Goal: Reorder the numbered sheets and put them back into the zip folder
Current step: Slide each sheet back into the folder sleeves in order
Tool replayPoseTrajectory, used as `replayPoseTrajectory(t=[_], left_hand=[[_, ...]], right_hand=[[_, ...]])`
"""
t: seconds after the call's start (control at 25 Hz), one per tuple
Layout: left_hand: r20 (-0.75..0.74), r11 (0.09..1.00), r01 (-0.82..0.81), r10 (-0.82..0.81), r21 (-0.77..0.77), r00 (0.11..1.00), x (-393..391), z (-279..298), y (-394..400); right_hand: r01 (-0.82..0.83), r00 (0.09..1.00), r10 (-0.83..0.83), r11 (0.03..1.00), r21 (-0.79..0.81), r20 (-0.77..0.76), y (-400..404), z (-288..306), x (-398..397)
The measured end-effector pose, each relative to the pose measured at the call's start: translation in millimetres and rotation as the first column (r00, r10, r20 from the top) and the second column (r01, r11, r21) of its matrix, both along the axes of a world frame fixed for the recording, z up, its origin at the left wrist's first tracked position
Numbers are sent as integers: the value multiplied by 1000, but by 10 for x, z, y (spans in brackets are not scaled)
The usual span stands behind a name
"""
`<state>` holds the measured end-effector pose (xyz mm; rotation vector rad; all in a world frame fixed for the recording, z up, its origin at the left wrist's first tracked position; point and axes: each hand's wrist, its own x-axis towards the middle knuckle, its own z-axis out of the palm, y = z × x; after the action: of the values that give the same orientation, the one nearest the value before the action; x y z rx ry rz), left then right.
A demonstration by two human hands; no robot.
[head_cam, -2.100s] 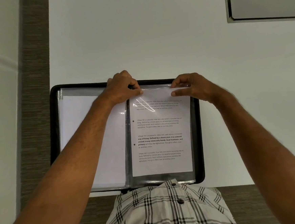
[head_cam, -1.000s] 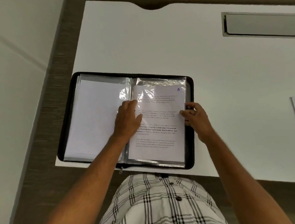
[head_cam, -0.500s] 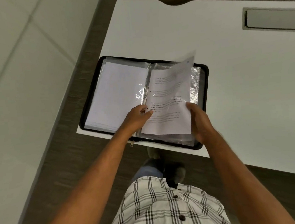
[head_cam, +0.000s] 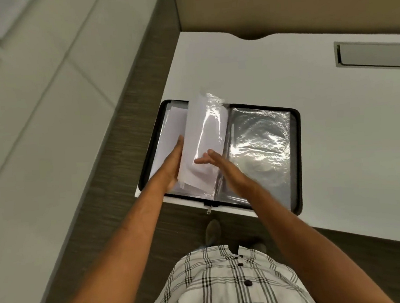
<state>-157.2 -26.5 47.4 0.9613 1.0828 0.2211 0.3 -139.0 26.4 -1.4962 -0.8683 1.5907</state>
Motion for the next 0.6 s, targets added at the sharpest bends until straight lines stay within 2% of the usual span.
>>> replayPoseTrajectory(t=[0.12,0.2,0.28,0.36,0.44,0.48,0.56,0.6], left_hand=[[-134,1000,15,-12,24,991,-270,-131,245],[-273,998,-8,27,70,961,-376,-233,381],[-389,982,-10,83,186,917,-433,-349,500],[-472,932,52,133,359,871,-454,-411,588],[-614,809,266,143,524,776,-451,-434,589],[-698,699,432,134,570,704,-449,-456,577],[-835,439,735,69,516,545,-379,-465,581],[-879,330,828,12,454,477,-311,-457,576]], right_hand=[[-32,998,34,999,-39,51,82,-67,-232],[-85,982,92,995,-50,162,133,-82,-350],[-157,940,165,986,-49,299,182,-99,-436],[-201,913,205,978,-49,353,231,-132,-486],[-202,918,210,978,-59,338,239,-197,-480],[-175,933,184,983,-57,309,238,-227,-455],[-51,973,59,998,-40,224,233,-258,-350],[23,983,-16,999,-34,182,227,-276,-279]])
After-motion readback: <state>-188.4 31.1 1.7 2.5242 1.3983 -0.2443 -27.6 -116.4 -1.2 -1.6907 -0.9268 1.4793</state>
